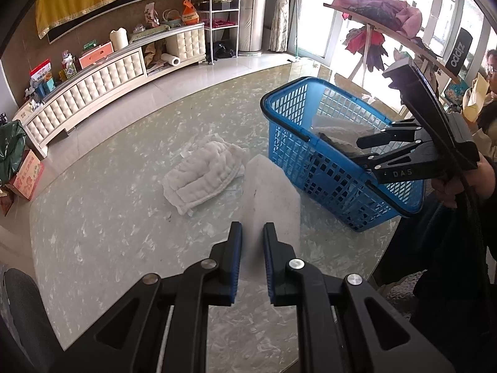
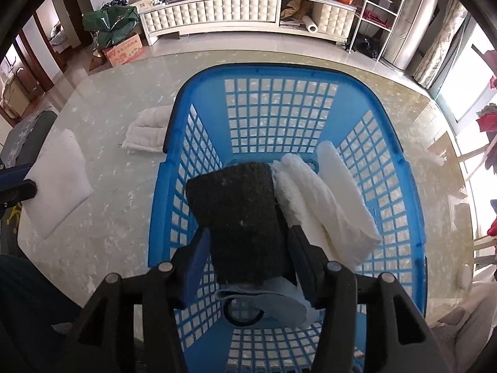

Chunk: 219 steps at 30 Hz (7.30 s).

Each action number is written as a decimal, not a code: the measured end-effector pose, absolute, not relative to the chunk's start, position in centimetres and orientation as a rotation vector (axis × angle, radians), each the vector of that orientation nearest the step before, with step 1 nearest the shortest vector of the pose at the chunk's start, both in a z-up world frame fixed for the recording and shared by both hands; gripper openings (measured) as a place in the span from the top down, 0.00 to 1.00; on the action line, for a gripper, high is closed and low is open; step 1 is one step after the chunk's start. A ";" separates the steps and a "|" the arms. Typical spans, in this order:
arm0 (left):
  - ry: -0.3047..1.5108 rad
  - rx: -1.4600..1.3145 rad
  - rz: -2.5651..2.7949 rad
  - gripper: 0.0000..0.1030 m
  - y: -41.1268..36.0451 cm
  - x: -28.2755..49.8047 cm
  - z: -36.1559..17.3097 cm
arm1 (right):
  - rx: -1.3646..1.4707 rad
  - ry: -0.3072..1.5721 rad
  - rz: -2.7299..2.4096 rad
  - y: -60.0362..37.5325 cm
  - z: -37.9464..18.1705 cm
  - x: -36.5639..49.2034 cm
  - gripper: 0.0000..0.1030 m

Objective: Organize soft objects
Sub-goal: 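Lower the black cloth into the basket and open the right gripper, then carry the white pad over the basket and open the left gripper, then move the right gripper away from the basket toward the quilted white cloth, then lower the right gripper onto the quilted white cloth and close it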

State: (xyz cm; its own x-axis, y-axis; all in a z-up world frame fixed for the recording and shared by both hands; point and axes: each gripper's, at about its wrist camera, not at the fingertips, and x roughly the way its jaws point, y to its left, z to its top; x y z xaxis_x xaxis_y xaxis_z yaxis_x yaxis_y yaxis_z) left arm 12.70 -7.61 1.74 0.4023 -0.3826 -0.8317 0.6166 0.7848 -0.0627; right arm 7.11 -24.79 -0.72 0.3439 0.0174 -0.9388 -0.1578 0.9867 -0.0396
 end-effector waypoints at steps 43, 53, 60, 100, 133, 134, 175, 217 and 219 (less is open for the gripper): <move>0.967 0.430 -0.753 0.87 -20.6 16.6 4.7 | -0.045 1.042 0.148 -33.7 3.2 4.3 0.00; 1.002 0.499 -0.729 0.87 -22.9 20.4 1.7 | -0.012 1.057 0.154 -34.7 3.0 4.5 0.00; 0.997 0.603 -0.740 0.87 -24.6 22.1 -0.5 | 0.001 1.071 0.149 -34.9 3.0 4.8 0.00; 0.982 0.834 -0.760 0.40 -27.2 23.0 -4.2 | 0.012 1.110 0.152 -35.4 2.4 4.7 0.00; 0.846 0.422 -0.547 0.00 -15.3 13.9 4.3 | -0.094 0.999 0.214 -28.1 5.6 3.9 0.00; 0.844 0.411 -0.548 0.00 -14.7 13.7 4.2 | -0.100 0.994 0.220 -27.6 5.6 3.9 0.00; 0.950 0.068 -0.238 0.00 6.5 17.9 -2.2 | -0.278 1.117 0.298 -10.3 -0.3 12.3 0.00; 1.044 0.043 -0.172 0.00 5.2 25.1 -9.9 | -0.194 1.240 0.108 -11.1 -8.9 19.7 0.05; 1.049 0.043 -0.169 0.00 5.4 25.1 -10.0 | -0.180 1.263 0.112 -11.4 -9.4 20.0 0.09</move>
